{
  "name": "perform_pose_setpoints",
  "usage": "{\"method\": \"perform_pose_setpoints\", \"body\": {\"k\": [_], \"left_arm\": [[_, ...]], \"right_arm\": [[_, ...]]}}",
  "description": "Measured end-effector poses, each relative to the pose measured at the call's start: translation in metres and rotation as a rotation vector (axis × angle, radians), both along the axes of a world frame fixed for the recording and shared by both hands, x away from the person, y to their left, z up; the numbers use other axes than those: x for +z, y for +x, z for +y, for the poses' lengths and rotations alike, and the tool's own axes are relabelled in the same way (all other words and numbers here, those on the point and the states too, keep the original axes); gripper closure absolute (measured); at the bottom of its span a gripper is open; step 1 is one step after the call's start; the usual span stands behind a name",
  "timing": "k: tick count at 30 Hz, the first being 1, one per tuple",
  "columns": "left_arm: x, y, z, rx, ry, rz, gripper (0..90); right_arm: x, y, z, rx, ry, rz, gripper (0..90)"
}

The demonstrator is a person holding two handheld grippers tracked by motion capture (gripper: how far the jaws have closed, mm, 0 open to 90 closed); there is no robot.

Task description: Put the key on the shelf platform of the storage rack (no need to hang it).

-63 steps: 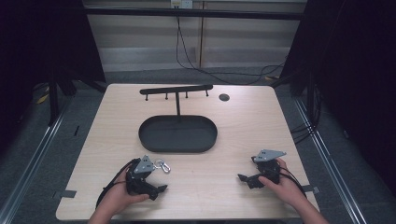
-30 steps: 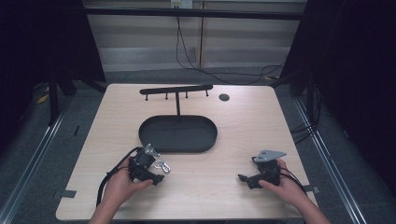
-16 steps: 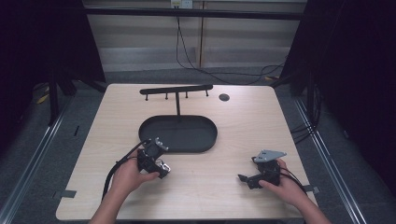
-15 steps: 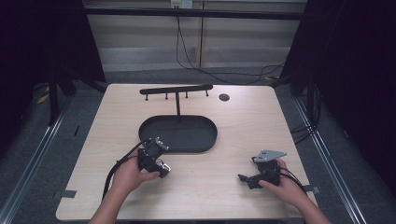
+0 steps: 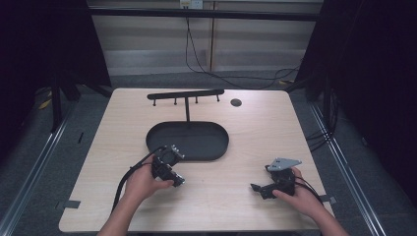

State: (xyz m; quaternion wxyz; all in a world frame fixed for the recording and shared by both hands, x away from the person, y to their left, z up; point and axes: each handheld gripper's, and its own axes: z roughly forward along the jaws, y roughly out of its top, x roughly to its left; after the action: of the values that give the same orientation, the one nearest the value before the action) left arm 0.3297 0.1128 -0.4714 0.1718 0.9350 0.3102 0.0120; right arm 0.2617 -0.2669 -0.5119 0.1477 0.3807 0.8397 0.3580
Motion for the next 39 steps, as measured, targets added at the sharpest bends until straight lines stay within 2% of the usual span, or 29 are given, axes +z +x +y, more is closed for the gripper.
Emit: {"method": "perform_pose_setpoints", "body": {"k": [2,8,13,18,19,22,24,29,39], "left_arm": [[0.000,0.000,0.000,0.000,-0.009,0.006,41.0],[0.002,0.001,0.001,0.008,0.019,0.014,55.5],[0.004,0.001,0.002,0.032,0.047,0.026,71.7],[0.006,0.003,0.002,0.041,0.060,0.036,73.2],[0.008,0.003,0.003,0.048,0.048,0.033,89.4],[0.010,0.004,0.005,0.053,0.025,0.057,88.6],[0.011,0.004,0.004,0.041,0.048,0.068,88.7],[0.016,0.004,0.004,0.045,0.052,0.090,88.9],[0.044,0.006,0.008,0.053,0.040,0.104,89.0]], "right_arm": [[0.000,0.000,0.000,0.000,0.000,0.000,7.3],[0.000,0.000,0.000,0.000,0.000,0.000,7.3],[0.000,0.000,0.000,0.000,0.000,0.000,7.3],[0.000,0.000,0.000,0.000,0.000,0.000,7.3],[0.000,0.000,0.000,0.000,0.000,0.000,7.3],[0.000,0.000,0.000,0.000,0.001,0.000,7.3],[0.000,0.000,0.000,0.000,0.001,0.000,7.3],[0.000,0.000,0.000,-0.001,0.001,0.000,7.3],[0.000,0.000,0.000,0.001,0.000,0.000,7.3]]}}
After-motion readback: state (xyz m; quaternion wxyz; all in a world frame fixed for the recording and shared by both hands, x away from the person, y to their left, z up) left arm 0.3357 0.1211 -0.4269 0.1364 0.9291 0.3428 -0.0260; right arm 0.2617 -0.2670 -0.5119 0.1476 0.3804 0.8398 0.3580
